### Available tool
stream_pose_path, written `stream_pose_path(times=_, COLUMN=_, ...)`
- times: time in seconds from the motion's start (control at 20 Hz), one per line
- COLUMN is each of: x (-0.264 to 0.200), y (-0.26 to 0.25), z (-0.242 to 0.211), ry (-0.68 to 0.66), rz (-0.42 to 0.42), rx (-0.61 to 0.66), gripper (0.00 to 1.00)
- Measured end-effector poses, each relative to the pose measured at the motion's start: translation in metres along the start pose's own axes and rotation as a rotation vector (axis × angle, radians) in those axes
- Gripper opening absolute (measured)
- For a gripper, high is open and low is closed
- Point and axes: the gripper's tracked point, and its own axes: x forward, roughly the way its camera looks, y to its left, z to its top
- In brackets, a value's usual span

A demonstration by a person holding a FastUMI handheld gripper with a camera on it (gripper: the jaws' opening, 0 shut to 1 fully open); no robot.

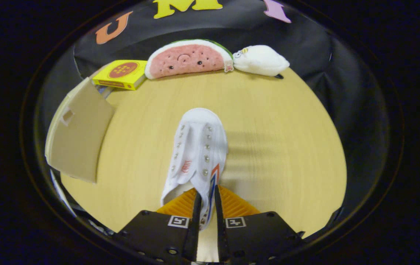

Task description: Open the storage box then place both shoes into the box .Put the left shoe in first, then the right shoe, with the right side of both shoes facing outward in a uniform manner.

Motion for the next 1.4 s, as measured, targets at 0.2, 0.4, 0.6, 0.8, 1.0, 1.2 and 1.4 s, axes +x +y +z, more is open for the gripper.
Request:
stream_pose_path(times=0.2, x=0.015, y=0.009, z=0.019, ry=-0.069, rz=-0.116, rx=-0.155, gripper=0.35)
stream_pose_path(times=0.4, x=0.022, y=0.004, z=0.025, ry=-0.083, rz=-0.092, rx=-0.066, gripper=0.00)
stream_pose_path(times=0.6, x=0.007, y=0.011, z=0.021, ry=-0.037, rz=0.068, rx=0.088, gripper=0.00)
stream_pose_path(times=0.8, x=-0.032, y=0.027, z=0.024, ry=-0.011, rz=0.156, rx=0.152, gripper=0.00)
stream_pose_path(times=1.0, x=-0.083, y=0.056, z=0.050, ry=-0.063, rz=0.219, rx=0.189, gripper=0.00)
stream_pose_path(times=1.2, x=-0.140, y=0.096, z=0.085, ry=-0.134, rz=0.315, rx=0.257, gripper=0.00)
stream_pose_path(times=1.4, x=-0.190, y=0.151, z=0.116, ry=-0.200, rz=0.361, rx=0.271, gripper=0.00)
